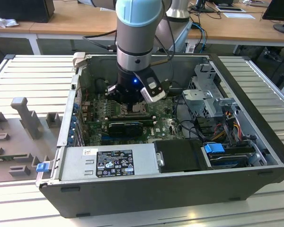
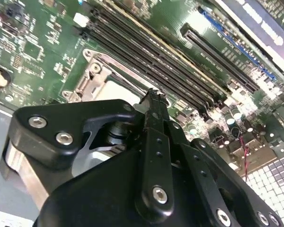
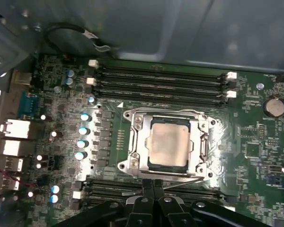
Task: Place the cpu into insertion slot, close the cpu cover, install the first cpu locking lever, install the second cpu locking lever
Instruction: 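Install the second cpu locking lever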
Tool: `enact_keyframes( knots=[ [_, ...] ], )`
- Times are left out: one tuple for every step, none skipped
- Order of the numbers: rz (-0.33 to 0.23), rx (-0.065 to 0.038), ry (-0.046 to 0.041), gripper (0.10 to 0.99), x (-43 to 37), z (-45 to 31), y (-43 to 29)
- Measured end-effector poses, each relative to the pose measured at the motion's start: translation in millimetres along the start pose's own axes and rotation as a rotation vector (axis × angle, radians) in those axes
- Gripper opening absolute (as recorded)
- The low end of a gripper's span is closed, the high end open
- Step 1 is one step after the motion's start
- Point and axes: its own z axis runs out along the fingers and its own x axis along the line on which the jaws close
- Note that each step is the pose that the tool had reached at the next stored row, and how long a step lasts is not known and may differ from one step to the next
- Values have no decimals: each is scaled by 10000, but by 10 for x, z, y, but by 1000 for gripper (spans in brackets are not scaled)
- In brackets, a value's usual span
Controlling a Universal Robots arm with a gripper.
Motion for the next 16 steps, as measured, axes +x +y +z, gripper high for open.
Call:
enact_keyframes(
  knots=[
    [-1,-44,-5,106,11,20,-9],
    [-2,-52,-6,106,14,35,-14],
    [-2,-53,-5,106,17,53,-19],
    [-2,-55,-5,106,21,71,-24],
    [-1,-58,-5,106,24,89,-29],
    [-3,-71,-5,106,30,98,-41],
    [-3,-129,-11,106,39,99,-55],
    [-4,-232,-19,106,48,97,-71],
    [-5,-301,-25,106,54,96,-86],
    [-8,-444,-38,106,69,93,-112],
    [-10,-585,-49,106,86,89,-140],
    [-13,-720,-60,106,101,86,-169],
    [-15,-875,-73,106,117,83,-193],
    [-17,-966,-80,106,126,82,-209],
    [-18,-1057,-88,106,134,81,-231],
    [-19,-1126,-94,106,139,81,-252]
  ],
)
